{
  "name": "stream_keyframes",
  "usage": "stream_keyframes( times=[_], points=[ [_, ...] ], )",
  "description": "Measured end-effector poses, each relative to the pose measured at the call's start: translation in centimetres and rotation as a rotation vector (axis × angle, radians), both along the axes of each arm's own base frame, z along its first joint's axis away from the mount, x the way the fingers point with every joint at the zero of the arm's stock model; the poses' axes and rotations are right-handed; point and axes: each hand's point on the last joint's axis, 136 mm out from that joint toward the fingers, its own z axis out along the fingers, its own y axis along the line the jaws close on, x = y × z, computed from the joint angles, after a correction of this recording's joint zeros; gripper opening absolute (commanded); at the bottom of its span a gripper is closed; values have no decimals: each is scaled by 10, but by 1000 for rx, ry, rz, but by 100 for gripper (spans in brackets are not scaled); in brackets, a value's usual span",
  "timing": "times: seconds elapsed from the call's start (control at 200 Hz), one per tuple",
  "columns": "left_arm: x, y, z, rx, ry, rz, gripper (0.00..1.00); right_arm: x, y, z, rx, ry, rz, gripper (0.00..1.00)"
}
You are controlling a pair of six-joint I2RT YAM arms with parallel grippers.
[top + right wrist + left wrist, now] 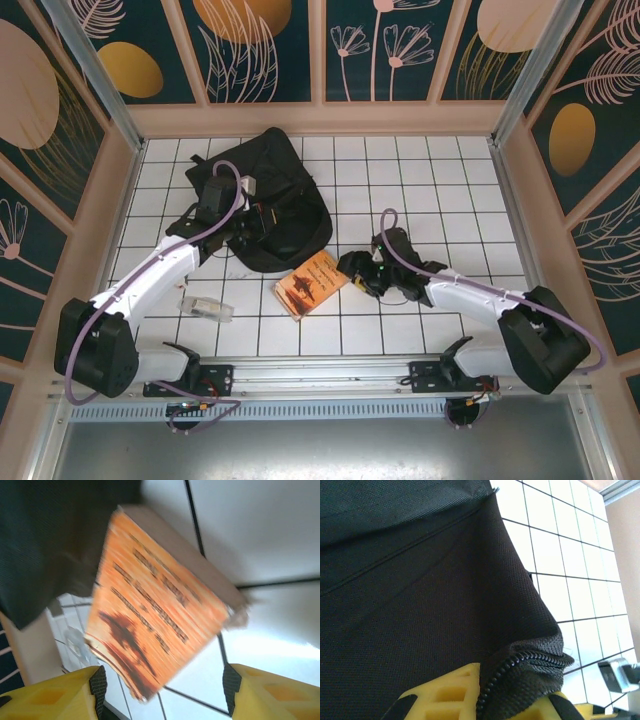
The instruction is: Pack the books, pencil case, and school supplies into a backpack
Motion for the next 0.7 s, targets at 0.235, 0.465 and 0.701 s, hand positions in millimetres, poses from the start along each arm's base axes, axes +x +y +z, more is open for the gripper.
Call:
stream_keyframes(
  times=[0.235, 0.465, 0.701],
  points=[
    [-1, 2, -3, 10, 10, 5, 0, -31, 9, -38, -38, 160, 12, 64],
    [-1, 2, -3, 10, 11, 4, 0, -28, 36, -42, -57, 231, -44, 60],
    [-6, 1, -4, -2, 11, -6, 0, -22, 40, -49, -86, 306, -155, 62]
  ],
)
